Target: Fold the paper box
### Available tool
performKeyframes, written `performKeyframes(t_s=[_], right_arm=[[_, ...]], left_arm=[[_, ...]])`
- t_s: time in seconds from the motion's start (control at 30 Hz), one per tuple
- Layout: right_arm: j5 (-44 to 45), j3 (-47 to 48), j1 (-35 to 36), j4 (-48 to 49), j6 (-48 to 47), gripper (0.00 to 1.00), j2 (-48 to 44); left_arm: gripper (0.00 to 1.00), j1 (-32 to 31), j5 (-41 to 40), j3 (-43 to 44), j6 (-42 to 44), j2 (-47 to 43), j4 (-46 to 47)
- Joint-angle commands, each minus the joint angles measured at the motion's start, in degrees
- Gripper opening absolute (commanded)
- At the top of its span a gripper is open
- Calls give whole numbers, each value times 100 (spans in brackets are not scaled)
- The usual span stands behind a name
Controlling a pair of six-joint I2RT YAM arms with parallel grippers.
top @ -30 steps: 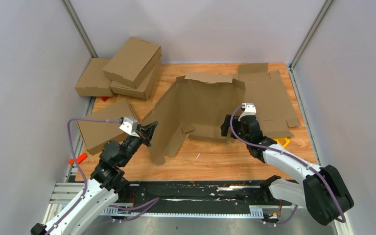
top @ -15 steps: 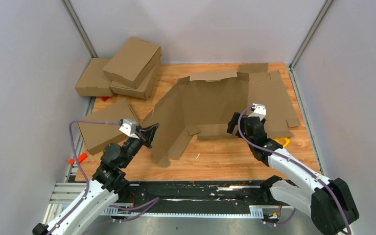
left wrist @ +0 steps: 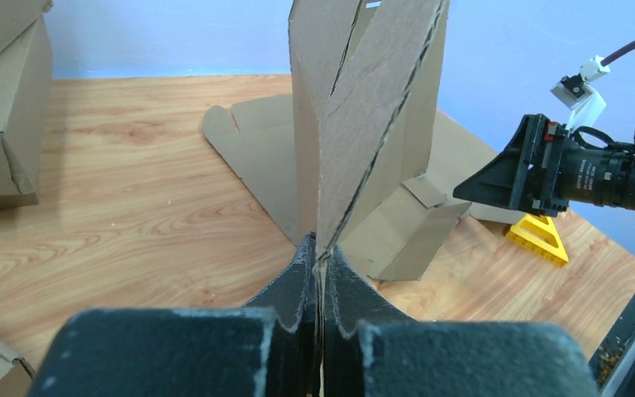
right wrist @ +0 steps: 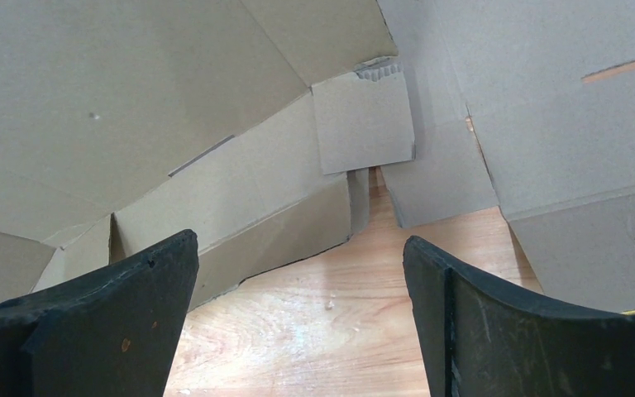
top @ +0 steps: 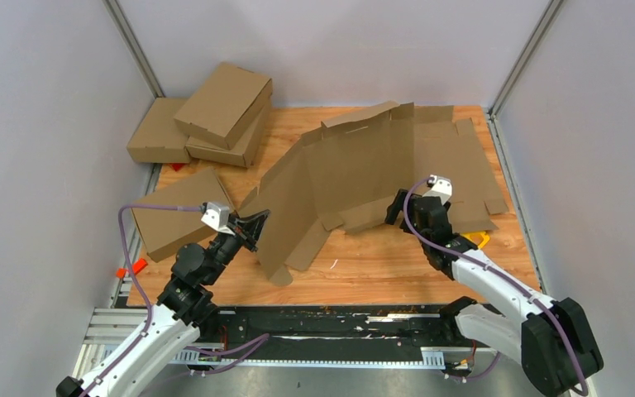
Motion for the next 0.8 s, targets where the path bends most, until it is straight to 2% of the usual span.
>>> performKeyframes(t_s=[0.0, 0.43, 0.77], right_arm=[[-666, -23, -352, 248, 213, 95, 93], [-880, -245, -729, -260, 307, 94, -572], [-2211, -627, -1527, 80, 570, 94, -896]], left_arm=[[0, -30, 198, 177, 50, 9, -123], [0, -26, 355, 309, 135, 212, -188], [0, -29, 136, 523, 142, 99, -696]])
